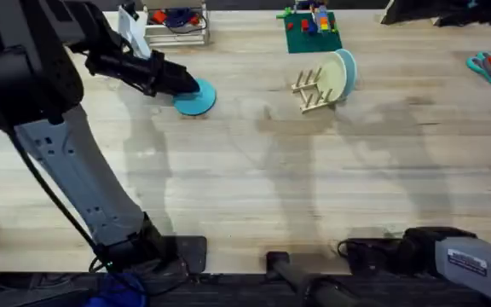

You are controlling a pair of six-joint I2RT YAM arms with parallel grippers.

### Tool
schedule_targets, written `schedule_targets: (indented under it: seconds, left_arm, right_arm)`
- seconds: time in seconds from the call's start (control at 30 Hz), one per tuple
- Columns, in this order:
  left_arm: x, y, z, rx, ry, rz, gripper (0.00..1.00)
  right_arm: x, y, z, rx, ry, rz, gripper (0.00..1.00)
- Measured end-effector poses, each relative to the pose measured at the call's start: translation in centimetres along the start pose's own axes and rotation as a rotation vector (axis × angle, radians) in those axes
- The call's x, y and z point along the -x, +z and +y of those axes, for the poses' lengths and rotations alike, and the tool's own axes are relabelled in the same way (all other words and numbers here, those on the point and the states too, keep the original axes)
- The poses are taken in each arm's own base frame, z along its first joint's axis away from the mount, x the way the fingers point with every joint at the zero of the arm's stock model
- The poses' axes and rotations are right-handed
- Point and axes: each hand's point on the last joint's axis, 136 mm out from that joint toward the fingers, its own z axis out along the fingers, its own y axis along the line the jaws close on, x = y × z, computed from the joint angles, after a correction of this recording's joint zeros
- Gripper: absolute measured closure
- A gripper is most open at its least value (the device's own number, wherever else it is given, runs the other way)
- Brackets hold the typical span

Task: Pick up the plates from the table one by one and place each into a slot on the dish rack.

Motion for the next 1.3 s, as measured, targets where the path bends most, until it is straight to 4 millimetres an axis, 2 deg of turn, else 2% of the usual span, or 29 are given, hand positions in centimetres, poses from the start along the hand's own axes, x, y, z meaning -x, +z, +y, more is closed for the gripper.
schedule_targets:
  seconds: [0.13, 0.4, 1.3]
  left_arm:
    - [-0.4, 0.91, 0.97, -0.033, -0.045, 0.014, 0.96]
    - [-0.15, 1.24, 0.78, -0.084, -0.071, 0.003, 0.961]
    - [-0.14, 1.24, 0.78, -0.086, -0.072, 0.003, 0.959]
  right_arm:
    - [0.0, 0.0, -0.01, 0.0, 0.0, 0.0, 0.009]
    - [0.0, 0.0, -0.01, 0.0, 0.0, 0.0, 0.008]
    - [0.0, 0.01, -0.01, 0.0, 0.0, 0.0, 0.007]
